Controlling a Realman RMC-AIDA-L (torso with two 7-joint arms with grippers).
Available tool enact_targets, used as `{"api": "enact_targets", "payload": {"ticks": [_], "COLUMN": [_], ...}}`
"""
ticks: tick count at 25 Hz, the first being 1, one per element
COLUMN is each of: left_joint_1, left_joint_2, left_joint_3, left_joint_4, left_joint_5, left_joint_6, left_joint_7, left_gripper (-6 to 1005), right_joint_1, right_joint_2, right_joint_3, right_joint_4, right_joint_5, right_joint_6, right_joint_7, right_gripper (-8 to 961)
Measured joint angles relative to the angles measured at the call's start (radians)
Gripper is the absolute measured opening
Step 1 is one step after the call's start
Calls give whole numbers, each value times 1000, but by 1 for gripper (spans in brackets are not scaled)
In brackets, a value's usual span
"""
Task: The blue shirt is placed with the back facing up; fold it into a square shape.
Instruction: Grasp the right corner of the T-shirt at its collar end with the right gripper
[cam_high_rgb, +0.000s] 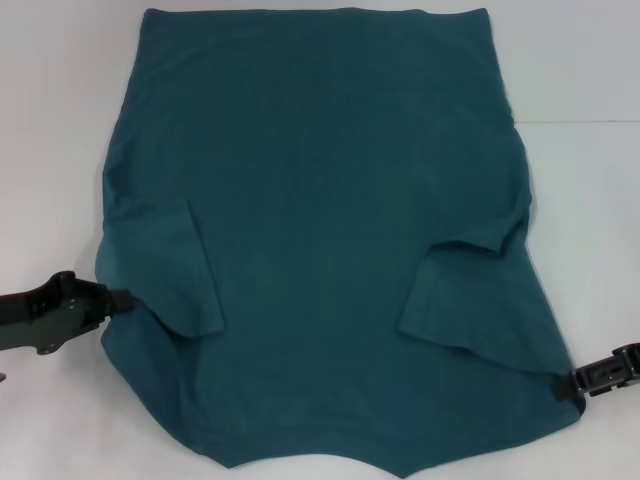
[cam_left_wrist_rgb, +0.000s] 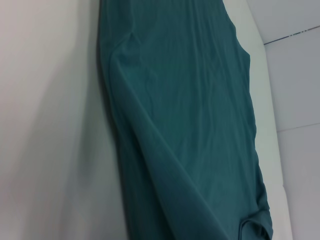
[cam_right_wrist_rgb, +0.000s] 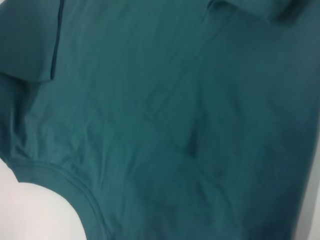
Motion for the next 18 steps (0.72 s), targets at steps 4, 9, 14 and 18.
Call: {"api": "enact_targets", "payload": {"ticks": [4, 9, 14, 18], "left_joint_1": [0, 0, 0, -2], "left_joint_2": [0, 0, 0, 0], "left_joint_3": [0, 0, -1, 1], "left_joint_4": [0, 0, -1, -6], "left_joint_5": [-1, -2, -2, 0], "left_joint_6": [0, 0, -7, -12], "left_joint_7": [0, 0, 0, 0], "left_gripper": [23, 23, 23, 23], "right_joint_1": [6, 9, 9, 10], "right_joint_2": [5, 7, 6, 7], "right_joint_3": [-5, -5, -5, -7], "right_joint_4": [3, 4, 1, 0], "right_joint_5": [-1, -8, -10, -19], "right_joint_6": [1, 2, 5, 15], "right_joint_7": [0, 3, 12, 17], "right_gripper": [849, 849, 849, 848]}}
